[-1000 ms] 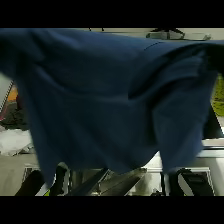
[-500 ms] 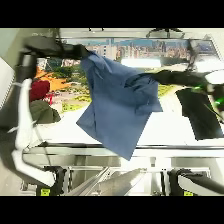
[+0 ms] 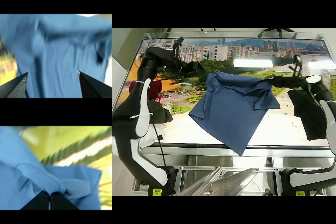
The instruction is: Fold the shirts.
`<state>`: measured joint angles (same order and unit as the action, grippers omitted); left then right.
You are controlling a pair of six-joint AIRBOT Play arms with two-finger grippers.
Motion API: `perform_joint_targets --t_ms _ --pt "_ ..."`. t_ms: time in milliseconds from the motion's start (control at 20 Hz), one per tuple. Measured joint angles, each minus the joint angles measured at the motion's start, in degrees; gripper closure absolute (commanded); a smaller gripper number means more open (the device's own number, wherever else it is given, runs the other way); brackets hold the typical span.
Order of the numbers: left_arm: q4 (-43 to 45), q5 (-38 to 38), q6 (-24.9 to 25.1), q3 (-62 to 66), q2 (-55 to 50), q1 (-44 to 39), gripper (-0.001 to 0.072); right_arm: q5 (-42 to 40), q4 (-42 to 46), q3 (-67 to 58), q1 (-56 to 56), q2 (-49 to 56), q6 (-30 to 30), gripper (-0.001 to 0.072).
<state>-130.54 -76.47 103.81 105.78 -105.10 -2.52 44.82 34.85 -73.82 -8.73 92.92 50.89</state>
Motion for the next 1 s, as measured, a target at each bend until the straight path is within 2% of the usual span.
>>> perform_joint_targets --t_ms 100,250,550,750,950,1000 --pt "0.02 -3.28 -1.20 -8.90 3.96 -0.63 0.0013 -0.17 0.07 -0.85 -1.75 0.35 -0.28 0.0693" --pt "0.13 -3.10 -1.84 -24.13 10.54 -3.39 0.0013 -0.15 2.10 -1.42 -3.56 0.63 -0.66 0.0692" --pt "-0.98 6.73 -5.05 -50.45 21.99 -12.61 0.0013 0.68 7.87 -1.73 -5.46 0.76 -0.39 0.0692" --pt "-4.09 15.76 -7.41 -58.77 25.16 -22.69 0.0013 0.66 9.14 -1.75 -5.97 0.76 0.00 0.0692" --pt "-5.60 21.49 -9.25 -59.45 23.02 -28.52 0.0014 0.85 9.57 -1.75 -6.10 0.76 0.00 0.0692" --pt "-6.05 21.68 -9.60 -58.75 22.01 -29.11 0.0116 1.14 9.75 -1.75 -6.12 0.76 0.00 0.0692"
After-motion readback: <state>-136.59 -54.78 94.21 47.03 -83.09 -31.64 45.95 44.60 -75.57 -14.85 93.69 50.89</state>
